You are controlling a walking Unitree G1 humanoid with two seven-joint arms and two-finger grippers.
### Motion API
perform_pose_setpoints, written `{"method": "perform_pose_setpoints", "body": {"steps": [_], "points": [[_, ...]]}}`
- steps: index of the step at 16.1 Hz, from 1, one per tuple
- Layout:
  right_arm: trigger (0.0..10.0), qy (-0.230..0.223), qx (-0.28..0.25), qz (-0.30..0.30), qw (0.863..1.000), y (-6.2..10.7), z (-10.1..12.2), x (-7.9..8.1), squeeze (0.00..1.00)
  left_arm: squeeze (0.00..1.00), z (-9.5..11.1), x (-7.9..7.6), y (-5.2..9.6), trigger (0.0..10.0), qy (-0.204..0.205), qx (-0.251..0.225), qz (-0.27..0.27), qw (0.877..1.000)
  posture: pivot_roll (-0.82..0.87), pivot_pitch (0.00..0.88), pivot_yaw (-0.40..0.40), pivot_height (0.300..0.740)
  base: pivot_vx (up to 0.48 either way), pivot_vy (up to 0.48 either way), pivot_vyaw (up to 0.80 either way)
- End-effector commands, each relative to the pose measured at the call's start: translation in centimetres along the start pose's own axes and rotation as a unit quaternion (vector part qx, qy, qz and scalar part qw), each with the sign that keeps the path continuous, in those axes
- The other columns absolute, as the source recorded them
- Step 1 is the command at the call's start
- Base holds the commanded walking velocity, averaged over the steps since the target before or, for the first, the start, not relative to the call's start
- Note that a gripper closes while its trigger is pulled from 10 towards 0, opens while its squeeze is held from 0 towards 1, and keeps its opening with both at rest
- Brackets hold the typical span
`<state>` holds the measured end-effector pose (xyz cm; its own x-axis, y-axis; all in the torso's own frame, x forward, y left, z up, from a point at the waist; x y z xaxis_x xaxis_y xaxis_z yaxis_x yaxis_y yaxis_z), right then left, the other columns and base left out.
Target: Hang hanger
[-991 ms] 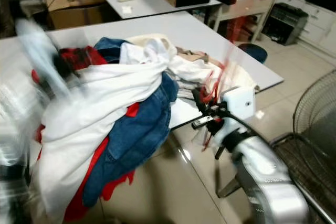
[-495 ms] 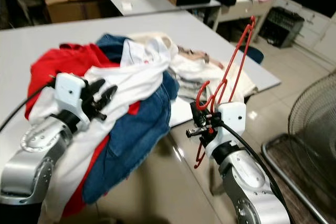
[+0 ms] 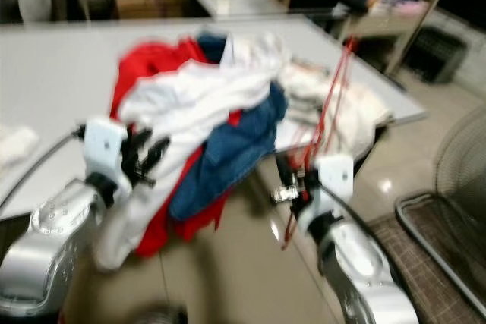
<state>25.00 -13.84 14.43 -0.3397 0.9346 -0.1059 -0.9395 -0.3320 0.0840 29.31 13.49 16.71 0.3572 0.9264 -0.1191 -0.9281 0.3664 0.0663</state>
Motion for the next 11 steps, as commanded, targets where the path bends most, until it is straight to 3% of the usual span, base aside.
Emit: {"method": "perform_pose_setpoints", "body": {"steps": [1, 4, 7, 9, 10, 11], "points": [[10.0, 0.006, -0.002, 0.0, 1.0, 0.1, 0.1, -0.2, 0.0, 0.0, 0.6, -0.3, -0.2, 10.0, -0.006, -0.009, -0.003, 1.0, 0.02, 0.008, -0.069, 0.74, 0.0, 0.0, 0.0], [10.0, 0.034, 0.017, 0.01, 0.999, 0.1, -0.7, -0.5, 0.0, 0.0, -0.3, 0.6, 0.2, 10.0, 0.007, -0.003, 0.029, 1.0, 0.01, 0.006, -0.051, 0.74, 0.0, 0.0, 0.0], [10.0, 0.015, 0.025, 0.036, 0.999, -0.2, -1.0, 0.0, 0.0, 0.0, -0.3, 0.3, -0.1, 10.0, 0.016, -0.002, 0.022, 1.0, 0.0, 0.01, -0.028, 0.74, 0.0, 0.0, 0.0], [10.0, 0.026, 0.006, 0.123, 0.992, -0.4, 0.0, 1.1, 0.0, 0.0, 1.3, -0.4, -0.7, 10.0, -0.001, -0.027, -0.025, 0.999, -0.01, 0.004, -0.016, 0.74, 0.0, 0.0, 0.0], [10.0, 0.045, 0.0, 0.191, 0.98, -0.3, 0.5, 1.7, 0.0, 0.0, 2.8, -0.6, -1.1, 10.0, -0.012, -0.043, -0.066, 0.997, -0.01, 0.0, -0.011, 0.74, 0.0, 0.0, 0.0], [10.0, 0.065, 0.0, 0.261, 0.963, -0.3, 1.0, 2.0, 0.0, 0.97, 4.7, -0.1, -1.2, 10.0, -0.048, -0.059, -0.097, 0.992, 0.0, 0.0, -0.011, 0.74, 0.0, 0.0, 0.0]]}}
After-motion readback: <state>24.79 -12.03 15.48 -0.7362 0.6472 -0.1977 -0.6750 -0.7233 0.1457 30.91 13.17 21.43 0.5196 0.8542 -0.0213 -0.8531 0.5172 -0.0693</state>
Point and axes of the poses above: a point about 5 cm out from each wrist's last joint towards the gripper, its own y axis pointing back from the gripper into the wrist, its own z axis along the axis of the wrist's last joint, x = y × z, the point moved 3 cm from there along -y, pointing out of the wrist towards the gripper, and after that the axes turned 13 degrees about y, right-handed, at the moved point
